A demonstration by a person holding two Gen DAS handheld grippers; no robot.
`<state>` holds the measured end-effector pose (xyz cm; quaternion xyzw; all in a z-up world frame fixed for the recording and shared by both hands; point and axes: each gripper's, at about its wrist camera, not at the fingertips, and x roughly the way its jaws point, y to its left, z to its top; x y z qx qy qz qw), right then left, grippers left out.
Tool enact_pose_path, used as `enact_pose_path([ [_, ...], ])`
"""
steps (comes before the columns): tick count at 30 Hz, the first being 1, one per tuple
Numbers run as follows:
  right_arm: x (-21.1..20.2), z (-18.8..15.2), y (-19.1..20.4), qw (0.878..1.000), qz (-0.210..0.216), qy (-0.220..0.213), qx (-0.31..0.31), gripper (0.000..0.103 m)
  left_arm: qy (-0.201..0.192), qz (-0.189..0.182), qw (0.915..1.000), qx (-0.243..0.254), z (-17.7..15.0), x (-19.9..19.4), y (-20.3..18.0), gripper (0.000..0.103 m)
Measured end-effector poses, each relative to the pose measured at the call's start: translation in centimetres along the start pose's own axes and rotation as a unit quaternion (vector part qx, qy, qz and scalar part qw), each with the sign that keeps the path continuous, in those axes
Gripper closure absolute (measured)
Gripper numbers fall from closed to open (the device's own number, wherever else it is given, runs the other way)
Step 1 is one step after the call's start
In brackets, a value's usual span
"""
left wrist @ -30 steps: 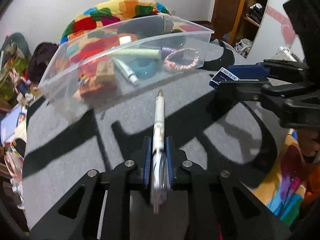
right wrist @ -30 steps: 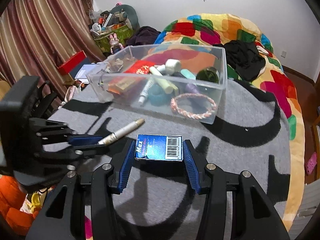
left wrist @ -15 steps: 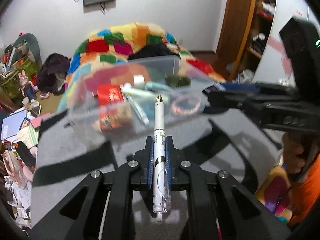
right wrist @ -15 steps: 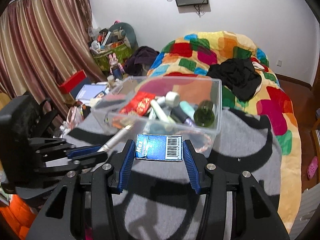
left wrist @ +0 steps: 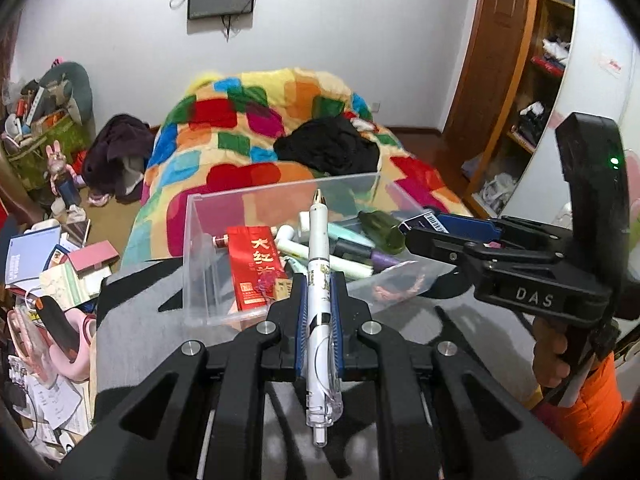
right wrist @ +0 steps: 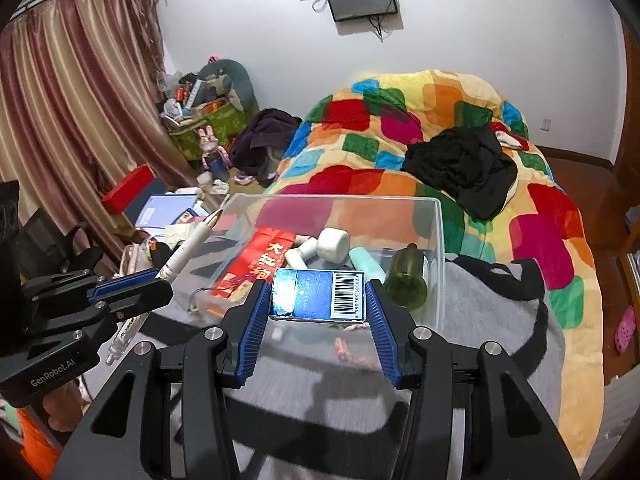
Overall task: Organize objects
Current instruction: 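Lower the card box and white pen into the clear box, open both tools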
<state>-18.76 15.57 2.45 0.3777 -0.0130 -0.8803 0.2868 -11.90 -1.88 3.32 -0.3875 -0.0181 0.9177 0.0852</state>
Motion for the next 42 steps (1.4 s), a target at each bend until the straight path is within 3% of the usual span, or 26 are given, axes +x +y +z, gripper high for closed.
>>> enact_pose_path([
  [7, 4.2, 0.6, -0.3, 0.999, -0.022, 0.039, 0.001, 0.058, 0.068, -0.004, 0.9977, -0.004, 1.5, 4.6, 1.4, 0.093],
  [15, 6.7, 0.3, -0.1, 0.998, -0.023, 0.066, -0.007, 0.058, 0.083, 0.006, 0.9964, 0.017, 2.3, 5.9, 0.7, 0.093],
  [23, 4.4, 0.1, 0.4, 0.999, -0.014, 0.045, -0.019, 0.057, 0.049, 0.003, 0.9987, 0.011, 2.5, 3.7, 0.8, 0.093],
  [33, 0.5, -1.3, 1.4, 0.999, -0.012, 0.01, -0.047, 0.057, -0.001, 0.013, 0.9999, 0.004, -0.3, 0.7, -0.2, 0.091],
  [35, -0.1, -1.6, 1.5, 0.999, -0.013, 0.003, -0.053, 0.057, -0.013, 0.019, 0.9997, -0.001, -0.9, 0.3, -0.2, 0.086],
  [40, -1.6, -2.4, 1.7, 0.998, -0.019, -0.019, -0.057, 0.046, -0.053, 0.046, 0.9975, -0.005, -2.2, -1.1, -0.5, 0.048],
  [42, -2.1, -2.5, 1.6, 0.998, -0.023, -0.031, -0.056, 0.043, -0.067, 0.058, 0.9961, -0.003, -2.6, -1.7, -0.6, 0.041],
])
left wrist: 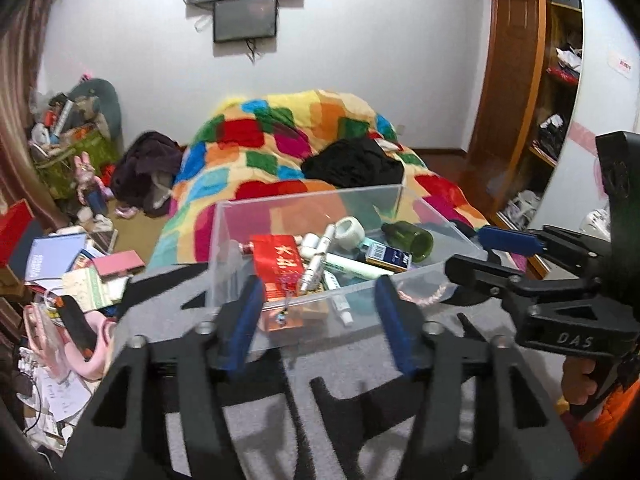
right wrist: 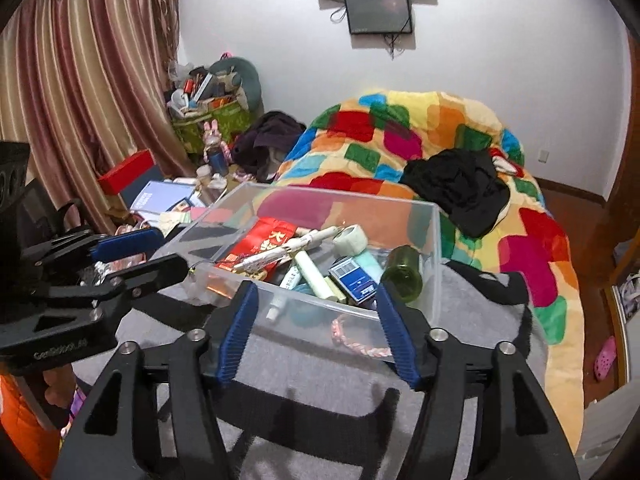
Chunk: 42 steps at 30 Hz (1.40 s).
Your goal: Organize objects
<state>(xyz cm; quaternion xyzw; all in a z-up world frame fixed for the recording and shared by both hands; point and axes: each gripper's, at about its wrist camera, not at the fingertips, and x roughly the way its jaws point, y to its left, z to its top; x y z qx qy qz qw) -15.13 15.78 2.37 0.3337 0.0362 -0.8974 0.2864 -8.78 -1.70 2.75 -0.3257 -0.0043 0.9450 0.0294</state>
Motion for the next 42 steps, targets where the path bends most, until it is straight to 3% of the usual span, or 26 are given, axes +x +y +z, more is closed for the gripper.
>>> enact_pose_path([
  [3, -0.5, -0.3, -0.1, 1.0, -0.003, -0.008, 0.0, 0.04, -0.014, 0.003, 0.9999, -0.007, -0.4, -0.8, 0.1, 0.033],
  [7, -1.1, -0.8, -0.2, 1.0, -0.011, -0.019, -0.002, 0.027, -0.027, 0.008, 0.9994, -0.019, -0.9, -1.2, 0.5, 0.019],
  [15, -1.6, -1.9, 0.2, 1.0, -0.013, -0.024, -0.008, 0.021, -0.035, 0.008, 0.9987, -0.037, -2.3, -1.2, 0.8, 0.012],
  [42, -0.9, -3.0, 0.2, 1.0, -0.004, -0.009, 0.007, 0.021, -0.026, 0.001, 0.9989, -0.039, -3.3, -0.9, 0.4, 0.011],
])
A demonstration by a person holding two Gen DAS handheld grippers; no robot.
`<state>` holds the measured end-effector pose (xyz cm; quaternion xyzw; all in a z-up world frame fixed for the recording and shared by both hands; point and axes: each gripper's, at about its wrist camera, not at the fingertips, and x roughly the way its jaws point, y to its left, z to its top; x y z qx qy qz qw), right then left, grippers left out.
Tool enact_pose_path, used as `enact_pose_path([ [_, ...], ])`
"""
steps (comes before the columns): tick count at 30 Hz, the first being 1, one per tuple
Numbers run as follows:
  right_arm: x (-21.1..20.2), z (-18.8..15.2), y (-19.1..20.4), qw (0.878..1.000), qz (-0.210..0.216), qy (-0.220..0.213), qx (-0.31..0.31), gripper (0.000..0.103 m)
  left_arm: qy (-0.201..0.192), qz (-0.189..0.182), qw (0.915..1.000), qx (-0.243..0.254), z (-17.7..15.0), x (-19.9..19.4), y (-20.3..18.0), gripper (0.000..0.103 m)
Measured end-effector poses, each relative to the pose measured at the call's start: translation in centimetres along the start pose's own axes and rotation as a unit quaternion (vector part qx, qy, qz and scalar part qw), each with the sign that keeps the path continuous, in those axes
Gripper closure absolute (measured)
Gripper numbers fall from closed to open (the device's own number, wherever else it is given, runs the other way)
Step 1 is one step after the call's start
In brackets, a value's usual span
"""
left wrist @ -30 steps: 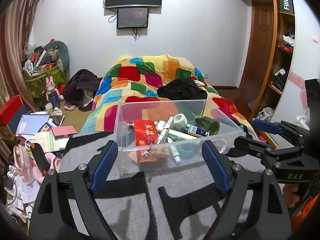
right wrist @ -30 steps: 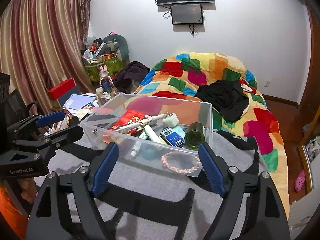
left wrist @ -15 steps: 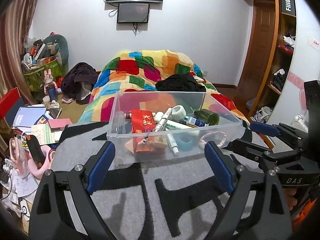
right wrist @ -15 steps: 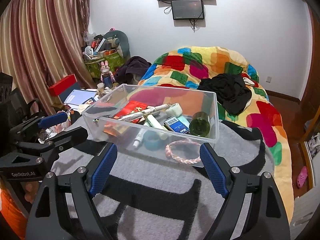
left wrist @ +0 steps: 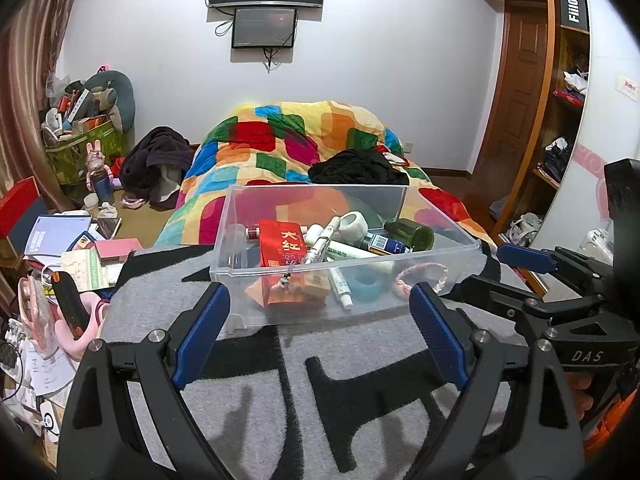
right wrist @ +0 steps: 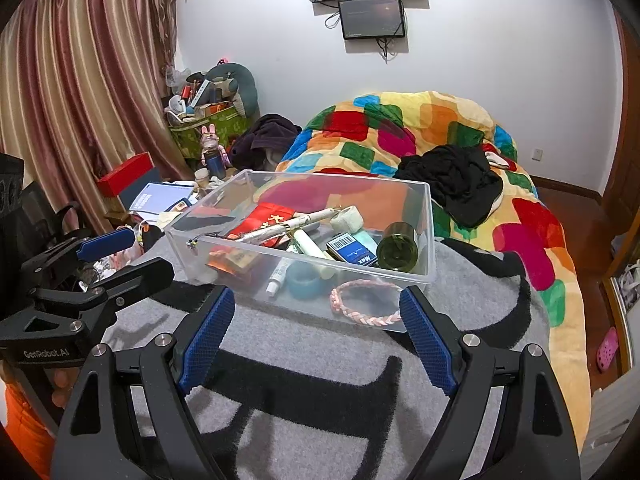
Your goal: Organize objects
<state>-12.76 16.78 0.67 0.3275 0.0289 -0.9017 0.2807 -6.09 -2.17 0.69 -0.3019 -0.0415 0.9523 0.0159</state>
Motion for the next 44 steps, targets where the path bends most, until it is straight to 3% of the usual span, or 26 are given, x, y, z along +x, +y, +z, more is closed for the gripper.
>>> enact_pose_path([
  [26, -0.39, 0.05, 0.03, 1.0, 0.001, -0.003, 0.004, 0.02, -0.002, -0.009, 1.0, 0.0, 0.08, -0.55, -0.17, 0.008],
  [44, -0.34, -0.38, 0.79, 1.0, 0.0, 0.001, 0.001, 0.019, 0.018, -0.019, 0.9996, -0.009, -0.04, -0.07, -0.26, 0.007],
])
